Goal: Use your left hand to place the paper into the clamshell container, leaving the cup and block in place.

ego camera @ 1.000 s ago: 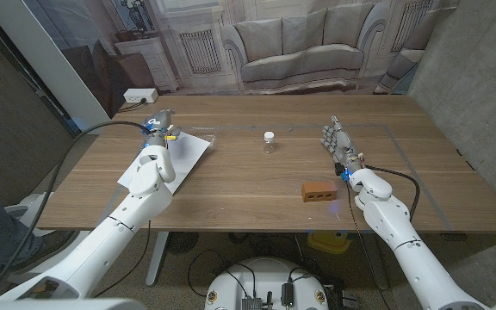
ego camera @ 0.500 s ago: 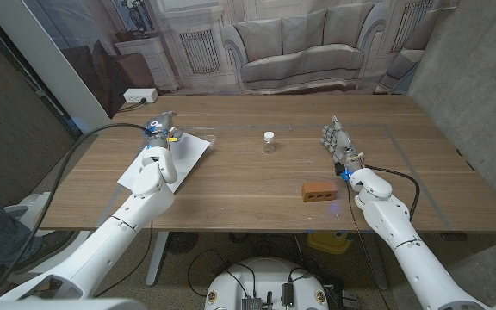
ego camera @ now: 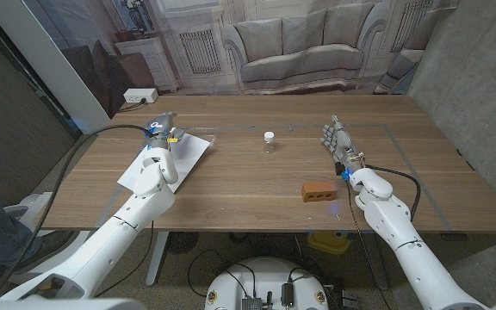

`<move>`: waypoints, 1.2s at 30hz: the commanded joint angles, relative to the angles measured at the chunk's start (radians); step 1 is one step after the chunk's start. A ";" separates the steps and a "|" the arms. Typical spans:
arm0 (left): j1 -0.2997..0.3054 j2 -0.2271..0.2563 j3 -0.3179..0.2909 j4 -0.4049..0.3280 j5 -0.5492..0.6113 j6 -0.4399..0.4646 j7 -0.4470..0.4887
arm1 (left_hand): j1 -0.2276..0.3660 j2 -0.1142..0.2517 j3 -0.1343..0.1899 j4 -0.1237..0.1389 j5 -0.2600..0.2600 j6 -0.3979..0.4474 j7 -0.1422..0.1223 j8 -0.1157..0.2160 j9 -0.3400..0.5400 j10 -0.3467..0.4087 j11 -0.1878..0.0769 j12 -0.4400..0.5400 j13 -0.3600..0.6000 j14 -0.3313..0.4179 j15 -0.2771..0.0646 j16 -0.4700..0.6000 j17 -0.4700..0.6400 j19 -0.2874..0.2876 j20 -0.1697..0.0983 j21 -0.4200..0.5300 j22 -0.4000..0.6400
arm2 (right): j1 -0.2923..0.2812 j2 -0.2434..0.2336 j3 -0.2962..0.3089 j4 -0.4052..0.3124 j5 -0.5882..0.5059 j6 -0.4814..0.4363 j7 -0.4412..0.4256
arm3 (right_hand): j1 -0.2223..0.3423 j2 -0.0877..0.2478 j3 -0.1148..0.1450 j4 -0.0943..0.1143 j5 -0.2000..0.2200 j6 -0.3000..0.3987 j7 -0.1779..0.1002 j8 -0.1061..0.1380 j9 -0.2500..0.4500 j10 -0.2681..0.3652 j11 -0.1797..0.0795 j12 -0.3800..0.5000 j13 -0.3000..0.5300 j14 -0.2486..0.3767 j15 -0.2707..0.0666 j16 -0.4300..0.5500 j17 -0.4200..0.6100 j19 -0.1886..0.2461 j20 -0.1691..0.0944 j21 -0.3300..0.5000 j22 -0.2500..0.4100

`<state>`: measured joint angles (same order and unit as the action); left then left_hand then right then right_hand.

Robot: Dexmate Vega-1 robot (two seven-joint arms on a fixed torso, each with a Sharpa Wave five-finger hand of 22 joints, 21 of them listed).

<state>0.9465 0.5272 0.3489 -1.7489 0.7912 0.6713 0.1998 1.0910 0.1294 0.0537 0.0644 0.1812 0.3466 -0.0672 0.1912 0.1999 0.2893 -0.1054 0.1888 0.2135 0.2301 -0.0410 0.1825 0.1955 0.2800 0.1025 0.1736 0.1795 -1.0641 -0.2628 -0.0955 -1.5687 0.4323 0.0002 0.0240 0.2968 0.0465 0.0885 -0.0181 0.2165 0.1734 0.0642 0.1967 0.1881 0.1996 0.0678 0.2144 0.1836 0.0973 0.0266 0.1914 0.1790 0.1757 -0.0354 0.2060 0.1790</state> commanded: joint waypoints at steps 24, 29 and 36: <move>0.011 0.084 -0.050 -0.171 0.020 0.019 -0.090 | -0.045 -0.021 -0.021 0.023 0.012 -0.021 0.009 0.004 -0.003 -0.020 0.005 0.009 -0.001 -0.021 -0.029 0.003 -0.003 -0.043 -0.048 0.011 0.002 | -0.038 -0.010 0.007 -0.048 -0.007 0.056 -0.010 | 0.001 0.006 0.000 -0.010 -0.004 0.009 -0.004 0.001 0.004 0.001 0.001 0.000 0.004 0.006 0.003 -0.005 0.005 0.008 -0.009 -0.005 0.005; 0.010 0.095 -0.059 -0.192 0.027 0.023 -0.098 | -0.051 -0.024 -0.025 0.025 0.014 -0.022 0.010 0.004 -0.004 -0.023 0.010 0.009 -0.002 -0.024 -0.028 0.003 -0.003 -0.046 -0.049 0.012 0.001 | -0.038 -0.013 0.006 -0.052 -0.009 0.059 -0.009 | 0.001 0.006 0.000 -0.010 -0.004 0.009 -0.004 0.001 0.003 0.001 0.000 0.000 0.004 0.006 0.004 -0.005 0.005 0.008 -0.008 -0.005 0.005; 0.005 0.108 -0.065 -0.222 0.038 0.024 -0.112 | -0.056 -0.026 -0.027 0.027 0.015 -0.024 0.010 0.004 -0.004 -0.024 0.008 0.010 -0.002 -0.029 -0.026 0.003 -0.003 -0.052 -0.052 0.012 0.001 | -0.038 -0.014 0.004 -0.057 -0.009 0.060 -0.012 | 0.000 0.006 0.000 -0.010 -0.004 0.009 -0.004 0.001 0.004 0.001 -0.001 0.000 0.004 0.007 0.003 -0.005 0.005 0.008 -0.009 -0.005 0.005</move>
<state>0.9535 0.6142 0.3004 -1.9233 0.8176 0.6953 0.1076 1.0396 0.1049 0.0315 0.0863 0.1856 0.3236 -0.0591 0.1912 0.1953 0.2702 -0.0962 0.1926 0.2090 0.2058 -0.0382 0.1825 0.1905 0.2312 0.0533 0.1818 0.1793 -1.1000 -0.2736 -0.0886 -1.6162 0.4252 0.0544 0.0144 0.2966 0.0467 0.0843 -0.0222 0.2165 0.1734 0.0642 0.1967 0.1881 0.1996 0.0677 0.2144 0.1836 0.0973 0.0266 0.1914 0.1790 0.1757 -0.0353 0.2060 0.1790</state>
